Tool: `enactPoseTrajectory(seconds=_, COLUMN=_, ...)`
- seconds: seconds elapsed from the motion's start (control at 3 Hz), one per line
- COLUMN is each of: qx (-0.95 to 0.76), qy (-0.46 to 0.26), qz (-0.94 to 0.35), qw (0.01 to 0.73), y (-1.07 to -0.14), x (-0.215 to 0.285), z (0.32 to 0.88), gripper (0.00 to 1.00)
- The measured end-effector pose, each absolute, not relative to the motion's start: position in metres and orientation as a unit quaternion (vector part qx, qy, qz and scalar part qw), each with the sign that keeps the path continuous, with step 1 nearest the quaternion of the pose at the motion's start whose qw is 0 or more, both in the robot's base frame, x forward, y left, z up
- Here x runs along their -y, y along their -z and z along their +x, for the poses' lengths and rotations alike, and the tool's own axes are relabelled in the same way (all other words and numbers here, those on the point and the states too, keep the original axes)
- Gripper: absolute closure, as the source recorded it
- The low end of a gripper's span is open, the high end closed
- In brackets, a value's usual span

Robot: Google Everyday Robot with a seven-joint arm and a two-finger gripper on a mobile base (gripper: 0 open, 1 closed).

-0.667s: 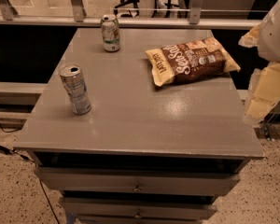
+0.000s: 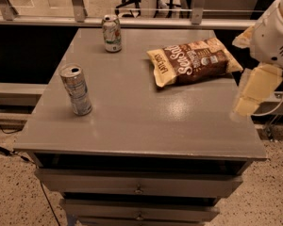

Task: Move redbull can near 7up can

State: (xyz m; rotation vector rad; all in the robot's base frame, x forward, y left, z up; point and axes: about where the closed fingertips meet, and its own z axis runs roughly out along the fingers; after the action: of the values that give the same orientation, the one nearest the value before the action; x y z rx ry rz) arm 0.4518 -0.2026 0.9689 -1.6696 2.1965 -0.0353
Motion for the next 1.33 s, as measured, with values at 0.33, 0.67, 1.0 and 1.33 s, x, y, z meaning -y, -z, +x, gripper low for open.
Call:
enactPoseTrajectory(seconds=0.33, qx=-0.772, qy=-0.036, qz=-0.587, qw=0.242, y=-0.95, x=0.16, z=0.479, gripper=0.0)
enactPoseTrajectory(seconds=0.67, qx=-0.755, qy=-0.093, qz=-0.582, qw=0.287, y=-0.932, x=0.107, z=0.502, gripper=0.0)
enactPoseTrajectory(seconds=1.0, qx=-0.744, qy=-0.155, qz=-0.57, qw=0.312, y=-0.925, x=0.051, z=0.511, gripper=0.0)
enactPoseTrajectory(seconds=1.33, qx=-0.744, qy=-0.154, qz=-0.569, qw=0.313, y=-0.925, x=0.051, z=0.511, gripper=0.0)
